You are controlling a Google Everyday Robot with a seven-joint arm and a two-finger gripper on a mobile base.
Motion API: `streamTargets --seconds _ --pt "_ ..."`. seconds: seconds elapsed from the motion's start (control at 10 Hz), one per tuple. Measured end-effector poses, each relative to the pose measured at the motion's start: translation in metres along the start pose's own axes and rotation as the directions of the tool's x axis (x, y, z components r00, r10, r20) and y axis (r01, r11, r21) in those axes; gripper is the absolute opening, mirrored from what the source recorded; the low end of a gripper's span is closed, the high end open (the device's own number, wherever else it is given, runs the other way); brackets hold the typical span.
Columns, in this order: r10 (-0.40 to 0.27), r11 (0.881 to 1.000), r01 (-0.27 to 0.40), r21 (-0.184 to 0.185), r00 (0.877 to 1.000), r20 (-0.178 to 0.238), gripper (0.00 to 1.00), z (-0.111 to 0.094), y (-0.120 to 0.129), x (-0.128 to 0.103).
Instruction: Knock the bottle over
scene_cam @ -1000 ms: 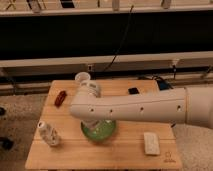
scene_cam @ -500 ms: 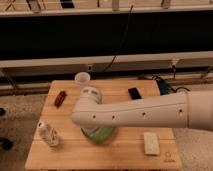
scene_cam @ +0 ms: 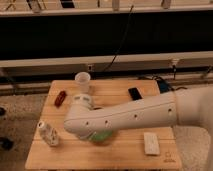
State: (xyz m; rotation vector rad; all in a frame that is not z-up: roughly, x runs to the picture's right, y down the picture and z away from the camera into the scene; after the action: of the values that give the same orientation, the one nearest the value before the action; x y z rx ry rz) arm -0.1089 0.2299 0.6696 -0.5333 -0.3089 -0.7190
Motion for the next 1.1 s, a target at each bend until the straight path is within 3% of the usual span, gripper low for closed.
streamTargets --seconds 0.4,0.6,1.1 --pt "-0.073 0.997 0.073 0.017 0.997 0.019 0.01 0.009 -0.010 -0.020" --pt "-0.115 0.993 0.114 0.025 0.993 0.040 0.01 0.014 -0.028 -0.047" --pt "-0.206 0.978 0.202 0.058 0.976 0.073 0.01 0.024 -0.050 -0.078"
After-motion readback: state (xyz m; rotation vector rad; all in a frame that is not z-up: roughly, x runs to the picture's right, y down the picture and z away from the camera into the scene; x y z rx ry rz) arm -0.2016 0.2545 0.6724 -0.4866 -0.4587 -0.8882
